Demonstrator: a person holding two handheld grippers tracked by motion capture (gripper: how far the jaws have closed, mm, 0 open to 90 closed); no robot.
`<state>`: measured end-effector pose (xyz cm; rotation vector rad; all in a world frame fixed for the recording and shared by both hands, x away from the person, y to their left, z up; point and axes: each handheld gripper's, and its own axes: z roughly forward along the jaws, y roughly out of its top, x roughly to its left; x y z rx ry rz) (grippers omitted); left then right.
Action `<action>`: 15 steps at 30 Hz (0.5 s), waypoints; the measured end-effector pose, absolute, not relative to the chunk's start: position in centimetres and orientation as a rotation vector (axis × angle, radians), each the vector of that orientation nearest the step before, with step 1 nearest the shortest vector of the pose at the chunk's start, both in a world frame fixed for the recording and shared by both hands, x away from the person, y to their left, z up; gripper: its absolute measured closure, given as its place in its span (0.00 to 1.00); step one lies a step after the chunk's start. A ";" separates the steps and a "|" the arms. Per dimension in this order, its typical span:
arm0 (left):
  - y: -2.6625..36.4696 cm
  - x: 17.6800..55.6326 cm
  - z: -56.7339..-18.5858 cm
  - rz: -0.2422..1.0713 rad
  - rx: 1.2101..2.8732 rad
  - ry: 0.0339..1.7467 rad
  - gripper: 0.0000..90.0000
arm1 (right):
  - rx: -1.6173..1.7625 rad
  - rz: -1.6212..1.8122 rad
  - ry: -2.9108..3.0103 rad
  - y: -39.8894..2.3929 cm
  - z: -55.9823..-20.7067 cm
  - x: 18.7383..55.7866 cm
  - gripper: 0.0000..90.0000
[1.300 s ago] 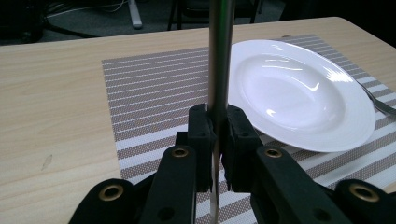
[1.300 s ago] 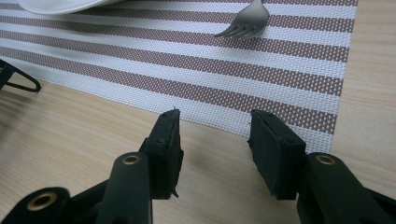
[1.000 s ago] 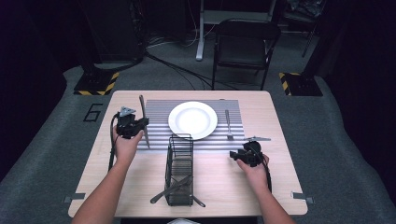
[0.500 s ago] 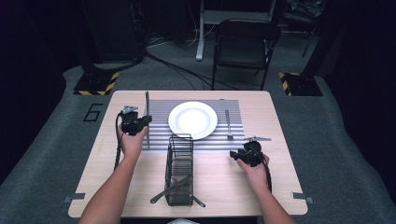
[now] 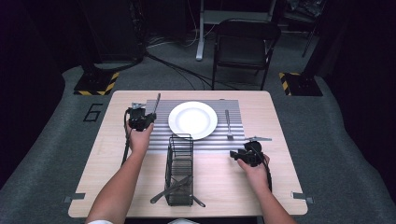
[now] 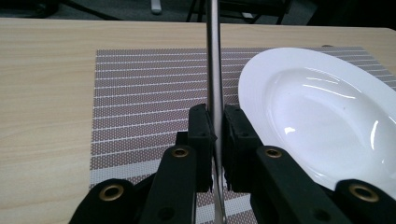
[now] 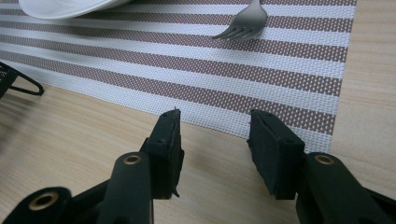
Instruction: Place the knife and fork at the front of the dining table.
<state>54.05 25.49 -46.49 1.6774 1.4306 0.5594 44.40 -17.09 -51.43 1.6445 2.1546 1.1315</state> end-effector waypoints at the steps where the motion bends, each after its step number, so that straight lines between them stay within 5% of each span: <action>1: 25.3 54.3 -46.6 0.562 1.681 1.440 0.92 | 1.646 1.132 2.154 -17.1 -51.4 44.4 0.60; 15: 24.1 56.9 -49.0 0.549 1.672 1.662 0.92 | 1.644 1.143 2.158 -17.1 -51.5 44.4 0.60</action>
